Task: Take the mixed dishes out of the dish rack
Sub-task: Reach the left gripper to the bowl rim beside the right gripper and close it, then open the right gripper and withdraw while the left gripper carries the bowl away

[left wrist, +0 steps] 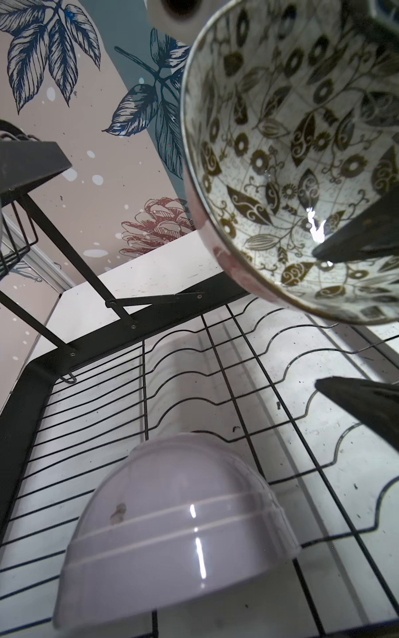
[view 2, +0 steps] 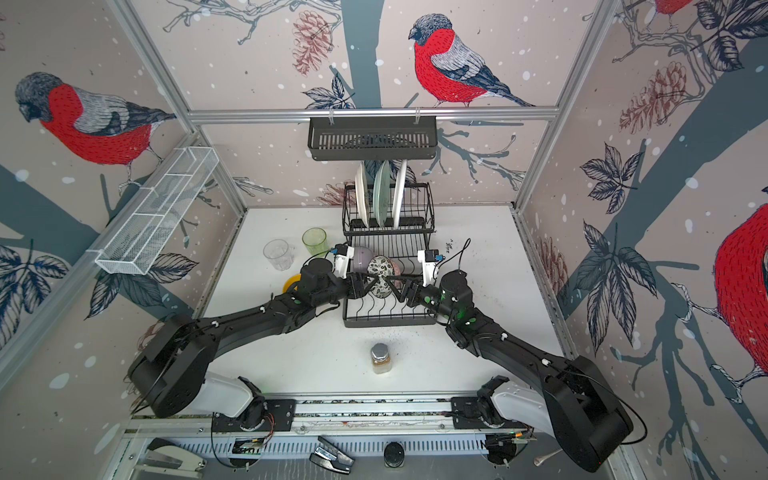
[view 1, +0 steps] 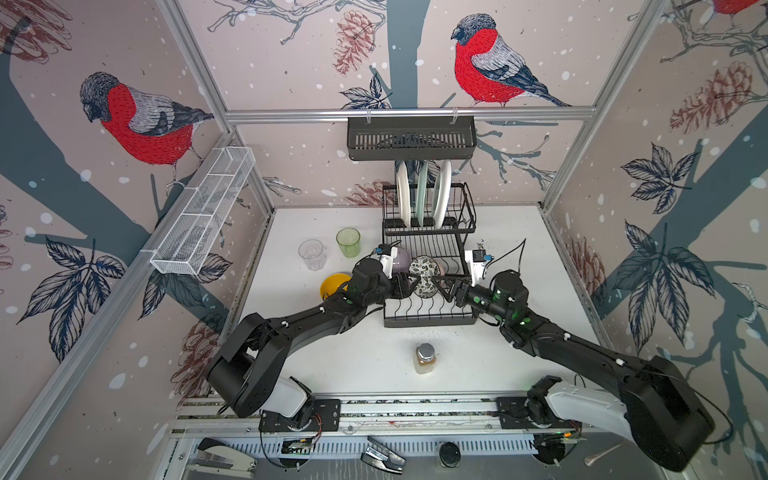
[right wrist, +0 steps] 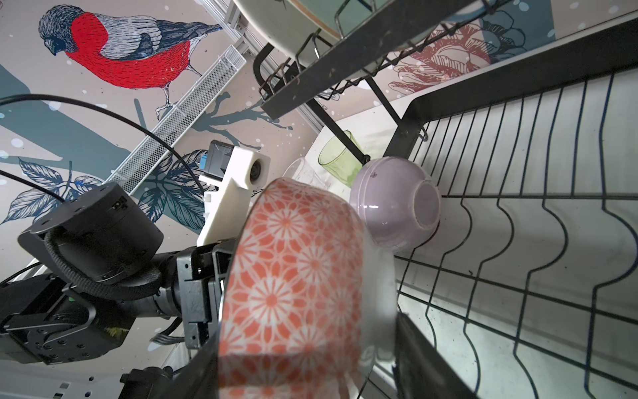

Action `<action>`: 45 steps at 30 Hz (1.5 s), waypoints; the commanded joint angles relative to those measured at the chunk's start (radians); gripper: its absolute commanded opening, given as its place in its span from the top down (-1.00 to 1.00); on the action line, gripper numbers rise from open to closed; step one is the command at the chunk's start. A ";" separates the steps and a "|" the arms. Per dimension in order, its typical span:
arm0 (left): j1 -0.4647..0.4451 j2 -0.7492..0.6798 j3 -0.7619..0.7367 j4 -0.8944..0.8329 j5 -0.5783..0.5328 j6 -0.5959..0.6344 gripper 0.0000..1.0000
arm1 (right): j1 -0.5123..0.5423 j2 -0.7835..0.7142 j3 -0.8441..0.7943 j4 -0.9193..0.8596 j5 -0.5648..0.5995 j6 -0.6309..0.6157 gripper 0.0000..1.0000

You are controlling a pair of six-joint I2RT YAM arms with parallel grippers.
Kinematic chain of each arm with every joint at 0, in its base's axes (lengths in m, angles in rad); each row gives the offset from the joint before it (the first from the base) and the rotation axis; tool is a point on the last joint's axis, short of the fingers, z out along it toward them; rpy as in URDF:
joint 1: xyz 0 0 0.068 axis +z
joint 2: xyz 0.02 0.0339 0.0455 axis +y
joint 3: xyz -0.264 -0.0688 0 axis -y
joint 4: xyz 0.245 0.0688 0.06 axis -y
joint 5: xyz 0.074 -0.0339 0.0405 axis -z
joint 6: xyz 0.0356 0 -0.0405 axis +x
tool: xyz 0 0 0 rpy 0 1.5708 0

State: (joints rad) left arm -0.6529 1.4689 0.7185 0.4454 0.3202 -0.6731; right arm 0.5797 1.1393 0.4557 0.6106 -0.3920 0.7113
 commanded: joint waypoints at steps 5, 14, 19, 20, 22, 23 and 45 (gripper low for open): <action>-0.005 0.011 0.008 0.077 0.034 -0.014 0.12 | 0.000 -0.014 -0.005 0.087 -0.022 0.010 -0.13; -0.005 0.014 0.010 0.086 0.036 -0.020 0.61 | 0.000 -0.009 -0.002 0.083 -0.030 0.002 -0.15; -0.006 0.010 0.007 0.079 0.026 -0.014 0.87 | 0.000 -0.009 0.001 0.076 -0.030 -0.005 -0.16; -0.007 0.010 0.006 0.079 0.028 -0.014 0.89 | 0.000 -0.009 0.001 0.076 -0.030 -0.007 -0.16; -0.007 0.008 0.007 0.079 0.028 -0.015 0.92 | 0.000 -0.010 0.001 0.072 -0.031 -0.010 -0.17; -0.007 0.008 0.006 0.079 0.026 -0.016 0.94 | 0.001 -0.009 0.001 0.069 -0.033 -0.013 -0.18; -0.014 -0.069 -0.019 -0.003 -0.058 0.014 1.00 | 0.003 -0.055 -0.034 0.007 0.043 -0.067 -0.89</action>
State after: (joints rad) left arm -0.6655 1.4101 0.6937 0.4320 0.2729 -0.6884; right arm 0.5812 1.0916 0.4259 0.5919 -0.3805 0.6544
